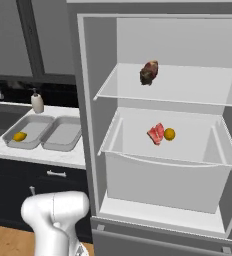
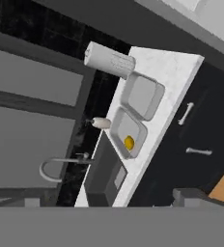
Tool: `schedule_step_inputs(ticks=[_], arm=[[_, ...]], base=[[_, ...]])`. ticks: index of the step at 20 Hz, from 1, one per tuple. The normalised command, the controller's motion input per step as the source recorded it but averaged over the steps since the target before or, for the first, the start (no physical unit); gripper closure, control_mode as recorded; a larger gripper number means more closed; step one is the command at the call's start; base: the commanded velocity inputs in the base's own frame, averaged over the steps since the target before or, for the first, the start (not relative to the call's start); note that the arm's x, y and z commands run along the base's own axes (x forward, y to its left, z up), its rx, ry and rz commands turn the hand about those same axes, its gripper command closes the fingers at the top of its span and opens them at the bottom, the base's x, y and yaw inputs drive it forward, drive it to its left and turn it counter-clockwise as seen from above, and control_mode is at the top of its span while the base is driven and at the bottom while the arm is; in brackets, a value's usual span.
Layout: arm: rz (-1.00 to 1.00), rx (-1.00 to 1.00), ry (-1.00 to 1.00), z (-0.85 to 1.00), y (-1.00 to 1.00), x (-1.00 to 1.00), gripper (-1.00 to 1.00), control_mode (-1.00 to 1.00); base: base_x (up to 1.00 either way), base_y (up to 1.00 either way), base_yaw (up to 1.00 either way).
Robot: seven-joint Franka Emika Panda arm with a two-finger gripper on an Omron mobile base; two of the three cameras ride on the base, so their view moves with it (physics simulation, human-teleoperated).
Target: Place one lemon and one steak in each tupperware on the nearby counter, to pack two identical lunches.
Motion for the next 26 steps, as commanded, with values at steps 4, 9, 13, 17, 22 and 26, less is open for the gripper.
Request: schedule_step_inputs(ticks=[4,9,13,17,22,26], arm=[[0.04,0.64,0.00,0.36,-1.00,0.02,-1.00,-1.00],[-0.10,0.24,0.03,0.00,-0.66,0.19,-1.00,-1.00],[0.01,-0.01,0.00,-0.07,-0.10,0.03,-1.00,-1.00],[0.23,-0.41,0.00,-0.01,-0.62,-0.29,-1.00,-1.00],[0.28,-0.78,0.01,0.01,-0.42,-0.39,-1.00,-1.00],[0.28,-0.74,-0.01,0.16,-0.71,-0.21,-1.00,-1.00]], base=[[0.00,0.00,0.00],[0.00,0.00,0.00],[0.00,0.00,0.00],[0.00,0.00,0.00],[0.00,0.00,0.00],[0.00,0.00,0.00]])
